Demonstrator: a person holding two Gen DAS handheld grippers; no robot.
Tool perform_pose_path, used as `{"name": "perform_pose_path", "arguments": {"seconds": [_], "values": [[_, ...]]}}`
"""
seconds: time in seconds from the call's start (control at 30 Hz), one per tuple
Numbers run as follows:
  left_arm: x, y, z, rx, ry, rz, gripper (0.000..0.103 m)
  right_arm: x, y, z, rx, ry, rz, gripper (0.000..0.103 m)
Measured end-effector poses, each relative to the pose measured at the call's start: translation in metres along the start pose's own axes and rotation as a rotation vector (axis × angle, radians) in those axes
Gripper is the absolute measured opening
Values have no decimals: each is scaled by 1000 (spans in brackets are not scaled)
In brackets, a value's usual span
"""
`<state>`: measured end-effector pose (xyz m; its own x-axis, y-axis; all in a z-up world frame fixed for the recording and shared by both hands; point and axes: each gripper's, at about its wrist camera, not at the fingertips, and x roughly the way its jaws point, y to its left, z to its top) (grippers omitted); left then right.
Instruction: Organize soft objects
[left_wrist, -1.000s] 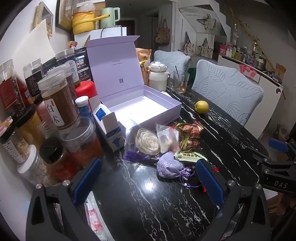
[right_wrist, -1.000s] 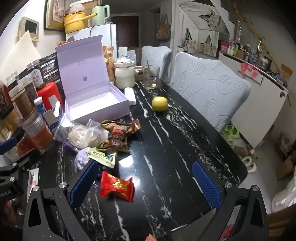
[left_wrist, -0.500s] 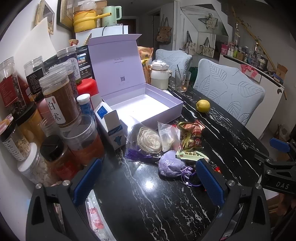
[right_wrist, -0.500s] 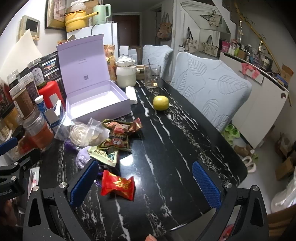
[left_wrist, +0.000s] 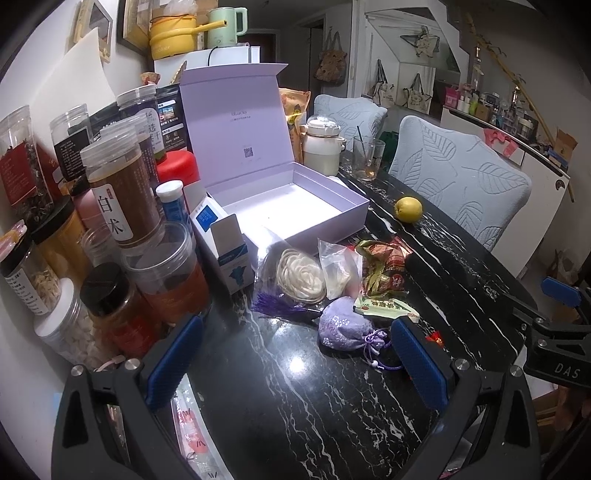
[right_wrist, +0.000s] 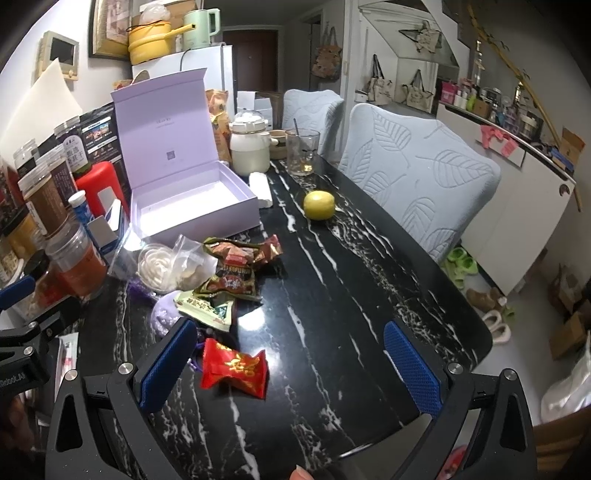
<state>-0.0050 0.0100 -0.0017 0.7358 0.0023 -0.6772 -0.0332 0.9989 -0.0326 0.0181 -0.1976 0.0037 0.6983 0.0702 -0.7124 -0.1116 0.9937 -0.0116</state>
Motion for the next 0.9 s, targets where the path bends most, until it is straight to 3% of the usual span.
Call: {"name": "perform_pose_path", "arguments": {"seconds": [0.9], "values": [[0,0,-1,-8,13,-14,103,0,1,-2,2,4,4,103]]}}
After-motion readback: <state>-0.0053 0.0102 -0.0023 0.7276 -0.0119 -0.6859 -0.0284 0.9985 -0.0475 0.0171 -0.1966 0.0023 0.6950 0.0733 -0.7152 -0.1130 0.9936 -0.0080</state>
